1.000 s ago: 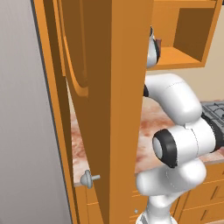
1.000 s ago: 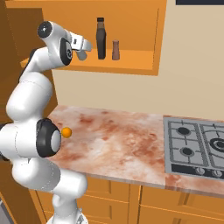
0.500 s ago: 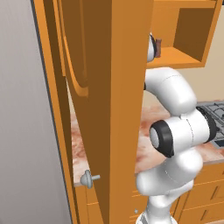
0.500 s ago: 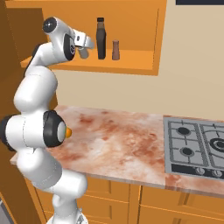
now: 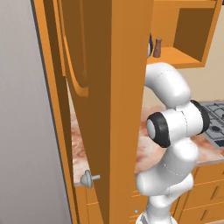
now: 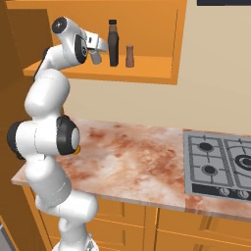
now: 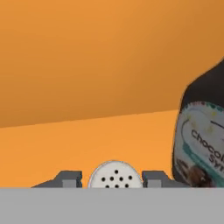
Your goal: There are various items on the counter. Only move the condiments/shakers into the cabinet.
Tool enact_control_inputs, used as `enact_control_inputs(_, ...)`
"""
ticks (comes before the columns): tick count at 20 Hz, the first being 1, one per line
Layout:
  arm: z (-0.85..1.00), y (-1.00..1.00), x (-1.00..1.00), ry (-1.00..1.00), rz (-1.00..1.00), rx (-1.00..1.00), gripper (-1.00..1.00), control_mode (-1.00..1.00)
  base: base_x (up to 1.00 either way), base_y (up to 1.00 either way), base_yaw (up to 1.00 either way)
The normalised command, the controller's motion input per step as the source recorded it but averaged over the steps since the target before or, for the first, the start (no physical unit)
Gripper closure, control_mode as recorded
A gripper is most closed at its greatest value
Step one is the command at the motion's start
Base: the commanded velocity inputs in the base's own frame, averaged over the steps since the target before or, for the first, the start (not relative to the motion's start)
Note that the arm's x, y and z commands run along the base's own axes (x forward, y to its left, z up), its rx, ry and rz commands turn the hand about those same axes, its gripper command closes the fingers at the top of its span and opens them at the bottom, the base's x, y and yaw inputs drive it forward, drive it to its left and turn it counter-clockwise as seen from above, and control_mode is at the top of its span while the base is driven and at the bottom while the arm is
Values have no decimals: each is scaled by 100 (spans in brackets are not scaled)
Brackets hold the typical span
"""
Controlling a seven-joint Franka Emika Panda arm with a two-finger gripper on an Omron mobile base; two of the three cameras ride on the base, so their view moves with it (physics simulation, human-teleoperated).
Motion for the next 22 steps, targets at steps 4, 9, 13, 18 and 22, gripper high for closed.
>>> enact_control_inputs(4, -19, 0, 37, -4, 0, -5, -100, -100, 0, 0, 0)
enact_control_inputs(9, -8, 0, 16, -3, 0, -1, -100, -100, 0, 0, 0)
enact_control_inputs(13, 0, 0, 0, 0, 0, 0, -100, -100, 0, 0, 0)
enact_control_inputs(18, 0, 0, -20, -6, 0, 0, -100, -100, 0, 0, 0)
enact_control_inputs(22, 0, 0, -95, -33, 0, 0, -100, -100, 0, 0, 0)
